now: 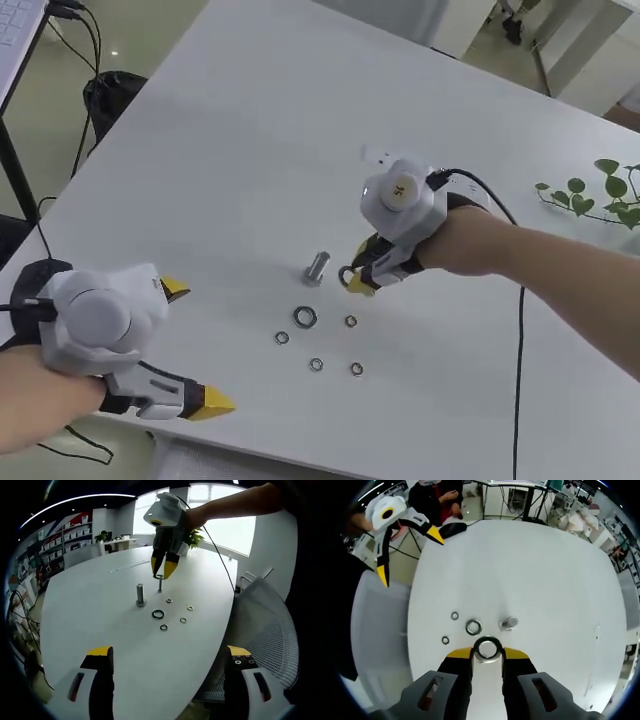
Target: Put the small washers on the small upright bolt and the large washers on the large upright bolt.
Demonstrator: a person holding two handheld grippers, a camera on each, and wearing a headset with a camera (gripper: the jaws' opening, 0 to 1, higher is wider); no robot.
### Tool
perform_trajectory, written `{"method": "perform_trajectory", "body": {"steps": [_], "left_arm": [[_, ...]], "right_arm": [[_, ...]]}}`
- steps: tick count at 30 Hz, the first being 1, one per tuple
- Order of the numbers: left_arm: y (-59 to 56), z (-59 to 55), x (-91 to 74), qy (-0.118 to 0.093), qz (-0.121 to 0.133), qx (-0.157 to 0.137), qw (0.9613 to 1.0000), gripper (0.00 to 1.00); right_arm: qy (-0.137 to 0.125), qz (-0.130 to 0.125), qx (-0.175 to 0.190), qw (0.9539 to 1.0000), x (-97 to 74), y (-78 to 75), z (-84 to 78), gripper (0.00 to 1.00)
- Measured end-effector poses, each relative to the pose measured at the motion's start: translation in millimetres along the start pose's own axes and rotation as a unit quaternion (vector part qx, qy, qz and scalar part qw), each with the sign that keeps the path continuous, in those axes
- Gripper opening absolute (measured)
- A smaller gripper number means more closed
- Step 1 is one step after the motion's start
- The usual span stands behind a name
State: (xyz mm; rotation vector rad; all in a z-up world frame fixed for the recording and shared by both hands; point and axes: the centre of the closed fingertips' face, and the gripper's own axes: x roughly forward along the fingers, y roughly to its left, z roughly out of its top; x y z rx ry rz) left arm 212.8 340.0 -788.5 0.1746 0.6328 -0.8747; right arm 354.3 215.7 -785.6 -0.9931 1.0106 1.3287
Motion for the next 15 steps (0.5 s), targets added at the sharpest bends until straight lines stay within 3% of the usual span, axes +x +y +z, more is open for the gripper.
{"method": "perform_trajectory", "body": {"steps": [15], "left_arm": [[5.7, 2.0, -0.1, -0.003, 0.013, 0.007, 0.9999, 0.93]], "right_arm": [[0.010, -0.015, -0.017, 0.9997, 7.6, -17.4, 17.3, 0.21]]}}
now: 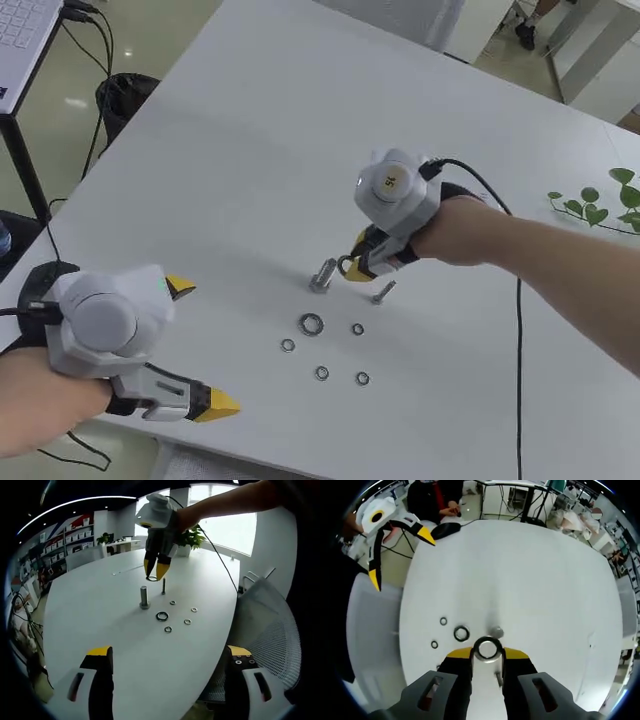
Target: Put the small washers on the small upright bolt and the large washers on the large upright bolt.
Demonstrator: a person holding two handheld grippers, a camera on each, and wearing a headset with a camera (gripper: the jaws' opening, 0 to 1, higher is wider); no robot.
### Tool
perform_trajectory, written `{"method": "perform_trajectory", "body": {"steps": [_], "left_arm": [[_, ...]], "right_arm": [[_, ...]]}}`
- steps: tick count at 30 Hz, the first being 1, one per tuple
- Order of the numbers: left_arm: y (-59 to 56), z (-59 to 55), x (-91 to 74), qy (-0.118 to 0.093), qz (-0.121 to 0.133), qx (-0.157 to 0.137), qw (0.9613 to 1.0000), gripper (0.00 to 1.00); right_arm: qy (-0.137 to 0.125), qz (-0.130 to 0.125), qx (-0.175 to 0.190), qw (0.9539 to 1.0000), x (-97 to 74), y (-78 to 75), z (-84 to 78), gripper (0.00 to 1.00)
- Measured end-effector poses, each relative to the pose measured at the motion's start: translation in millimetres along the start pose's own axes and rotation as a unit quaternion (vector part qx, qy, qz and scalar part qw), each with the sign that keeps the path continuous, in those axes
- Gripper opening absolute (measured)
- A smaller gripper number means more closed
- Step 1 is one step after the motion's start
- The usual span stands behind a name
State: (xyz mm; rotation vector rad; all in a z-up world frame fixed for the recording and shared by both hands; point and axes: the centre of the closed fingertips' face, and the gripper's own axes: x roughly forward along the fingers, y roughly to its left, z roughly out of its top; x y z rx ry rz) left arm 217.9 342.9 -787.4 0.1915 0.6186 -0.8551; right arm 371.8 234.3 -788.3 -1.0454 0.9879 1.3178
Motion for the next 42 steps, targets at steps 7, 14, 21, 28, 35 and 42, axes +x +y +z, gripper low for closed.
{"method": "perform_trajectory", "body": {"steps": [7, 14, 21, 28, 35, 42], "left_arm": [[-2.8, -5.6, 0.8, 0.013, -0.006, 0.003, 0.9999, 0.91], [-1.8, -7.7, 0.9, 0.015, -0.003, -0.002, 0.9999, 0.90], [2.3, -8.1, 1.3, 0.015, 0.000, -0.008, 0.9998, 0.89], [3.1, -8.9, 1.7, 0.017, 0.001, -0.013, 0.9998, 0.88], [2.0, -14.2, 0.9, 0.024, 0.000, -0.015, 0.9996, 0.87], [5.5, -17.2, 0.1, 0.025, 0.002, -0.020, 0.9995, 0.87]], "right_arm": [[0.009, -0.002, -0.002, 1.0000, 8.3, -9.0, -0.2, 0.21], [0.011, 0.002, -0.001, 0.9999, 15.2, -11.5, 0.9, 0.21], [0.010, 0.007, -0.005, 0.9999, 19.8, -10.3, 7.1, 0.21], [0.019, 0.009, -0.012, 0.9997, 26.0, -13.5, 6.5, 0.21], [0.029, 0.014, -0.021, 0.9993, 29.9, -10.9, 10.1, 0.21], [0.044, 0.013, -0.035, 0.9983, 35.2, -14.1, 8.2, 0.21]]}}
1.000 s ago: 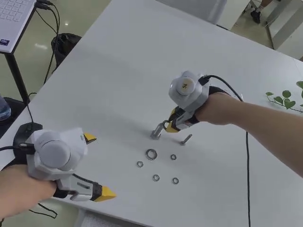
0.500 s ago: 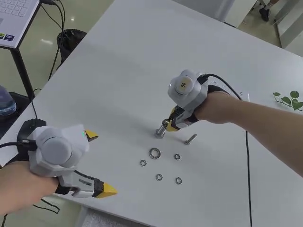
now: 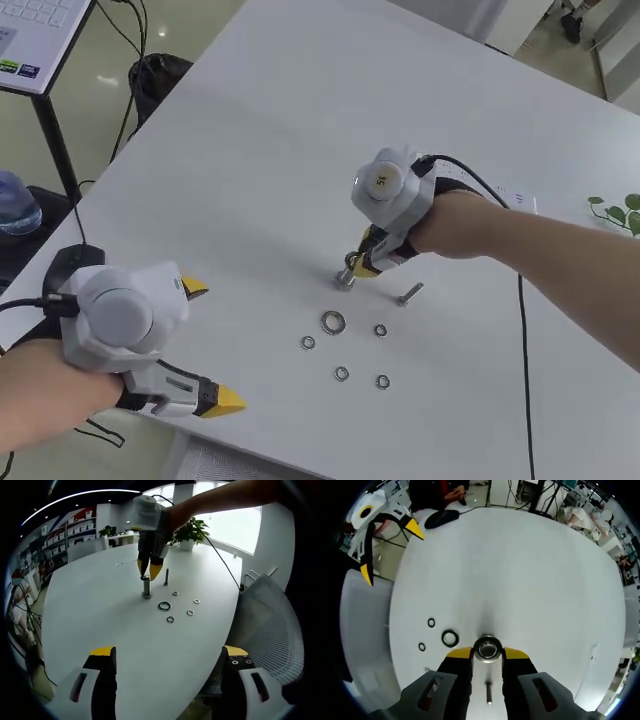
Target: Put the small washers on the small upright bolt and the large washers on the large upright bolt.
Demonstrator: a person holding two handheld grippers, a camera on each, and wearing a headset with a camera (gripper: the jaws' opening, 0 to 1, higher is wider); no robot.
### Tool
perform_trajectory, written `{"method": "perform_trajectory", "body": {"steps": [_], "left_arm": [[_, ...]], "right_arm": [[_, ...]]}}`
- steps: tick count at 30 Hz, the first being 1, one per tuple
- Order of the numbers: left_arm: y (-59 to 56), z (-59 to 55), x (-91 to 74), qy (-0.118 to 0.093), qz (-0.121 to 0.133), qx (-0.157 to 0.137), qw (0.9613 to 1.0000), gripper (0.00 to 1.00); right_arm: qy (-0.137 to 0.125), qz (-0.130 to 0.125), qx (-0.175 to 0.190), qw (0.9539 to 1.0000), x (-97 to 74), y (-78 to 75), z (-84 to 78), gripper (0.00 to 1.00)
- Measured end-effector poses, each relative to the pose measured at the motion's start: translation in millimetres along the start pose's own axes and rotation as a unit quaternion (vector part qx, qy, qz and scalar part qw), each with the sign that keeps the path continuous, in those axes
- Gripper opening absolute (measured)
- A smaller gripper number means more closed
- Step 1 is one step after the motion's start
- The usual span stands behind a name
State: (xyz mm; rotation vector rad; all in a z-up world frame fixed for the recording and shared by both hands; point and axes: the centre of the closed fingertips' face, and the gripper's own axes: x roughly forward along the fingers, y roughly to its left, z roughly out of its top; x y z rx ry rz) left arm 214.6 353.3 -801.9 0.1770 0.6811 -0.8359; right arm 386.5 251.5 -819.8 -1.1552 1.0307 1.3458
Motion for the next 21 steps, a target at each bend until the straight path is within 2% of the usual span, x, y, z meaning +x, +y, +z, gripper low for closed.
{"method": "perform_trajectory", "body": {"steps": [5, 13, 21], "left_arm": [[0.4, 1.3, -0.7, 0.000, 0.000, 0.000, 1.0000, 0.86], [4.1, 9.7, -0.9, -0.009, 0.002, 0.003, 1.0000, 0.86], [5.0, 7.0, -0.2, -0.007, 0.002, 0.002, 1.0000, 0.85]], "right_arm": [[0.008, 0.004, -0.002, 1.0000, 3.1, -1.0, -3.6, 0.21], [0.016, 0.009, -0.007, 0.9998, 11.0, -1.3, -4.9, 0.21], [0.027, 0.012, -0.015, 0.9995, 14.6, 6.6, -4.6, 0.21]]}}
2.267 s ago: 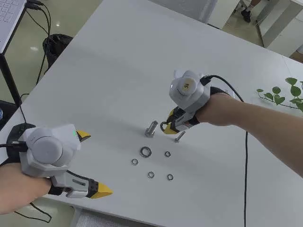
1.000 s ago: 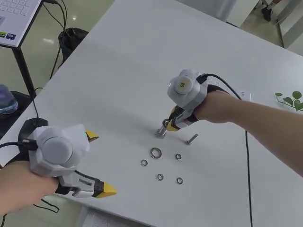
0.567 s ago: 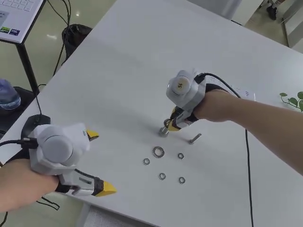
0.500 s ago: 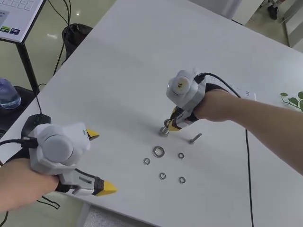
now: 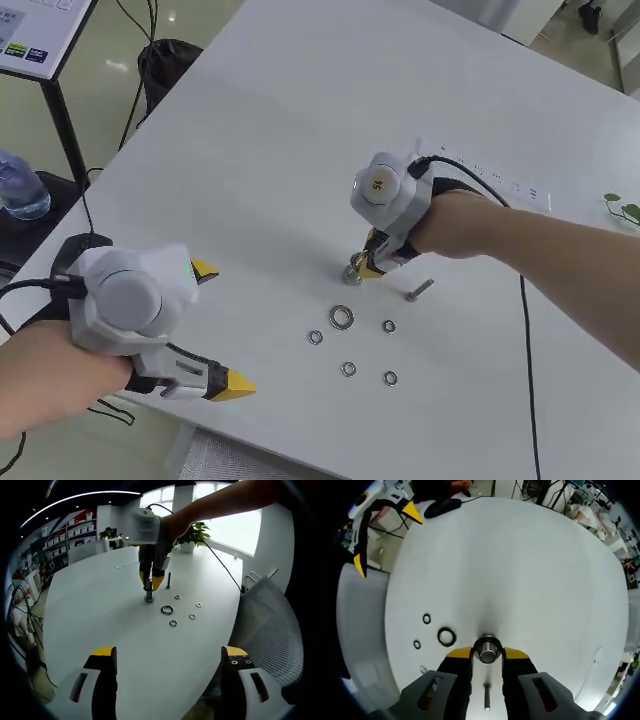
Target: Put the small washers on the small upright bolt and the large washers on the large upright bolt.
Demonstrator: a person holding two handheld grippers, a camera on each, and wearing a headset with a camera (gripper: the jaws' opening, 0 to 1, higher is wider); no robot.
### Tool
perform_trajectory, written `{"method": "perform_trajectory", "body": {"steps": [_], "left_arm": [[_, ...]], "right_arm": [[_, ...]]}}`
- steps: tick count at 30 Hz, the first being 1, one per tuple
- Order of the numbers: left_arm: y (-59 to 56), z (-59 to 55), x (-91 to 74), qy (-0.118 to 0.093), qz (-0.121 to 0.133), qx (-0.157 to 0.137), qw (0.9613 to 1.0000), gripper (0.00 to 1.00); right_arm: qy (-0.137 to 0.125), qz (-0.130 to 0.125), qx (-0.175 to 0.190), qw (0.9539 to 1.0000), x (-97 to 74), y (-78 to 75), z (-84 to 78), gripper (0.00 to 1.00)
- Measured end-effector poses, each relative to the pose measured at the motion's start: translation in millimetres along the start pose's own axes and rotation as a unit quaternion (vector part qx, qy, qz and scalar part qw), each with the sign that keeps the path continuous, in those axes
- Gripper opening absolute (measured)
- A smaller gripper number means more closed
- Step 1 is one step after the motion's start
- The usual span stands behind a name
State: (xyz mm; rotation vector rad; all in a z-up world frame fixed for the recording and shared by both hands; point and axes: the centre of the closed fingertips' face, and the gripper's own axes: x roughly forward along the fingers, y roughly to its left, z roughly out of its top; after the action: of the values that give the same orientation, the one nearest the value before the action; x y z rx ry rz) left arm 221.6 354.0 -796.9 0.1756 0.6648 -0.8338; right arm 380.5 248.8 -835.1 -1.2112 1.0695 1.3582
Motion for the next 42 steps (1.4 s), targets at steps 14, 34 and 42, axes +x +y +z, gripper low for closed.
{"method": "perform_trajectory", "body": {"steps": [14, 34, 42], "left_arm": [[-0.2, -5.8, -1.2, 0.004, 0.003, -0.004, 1.0000, 0.85], [-2.7, -7.1, -0.1, 0.006, 0.002, -0.009, 0.9999, 0.83], [-2.5, -9.9, -2.1, 0.010, 0.002, -0.008, 0.9999, 0.82]], "right_arm": [[0.006, 0.005, 0.000, 1.0000, 18.6, 3.4, -1.6, 0.22], [0.015, 0.006, -0.001, 0.9999, 28.8, -1.3, -4.3, 0.22], [0.014, 0.004, 0.001, 0.9999, 27.3, 0.7, -3.2, 0.23]]}}
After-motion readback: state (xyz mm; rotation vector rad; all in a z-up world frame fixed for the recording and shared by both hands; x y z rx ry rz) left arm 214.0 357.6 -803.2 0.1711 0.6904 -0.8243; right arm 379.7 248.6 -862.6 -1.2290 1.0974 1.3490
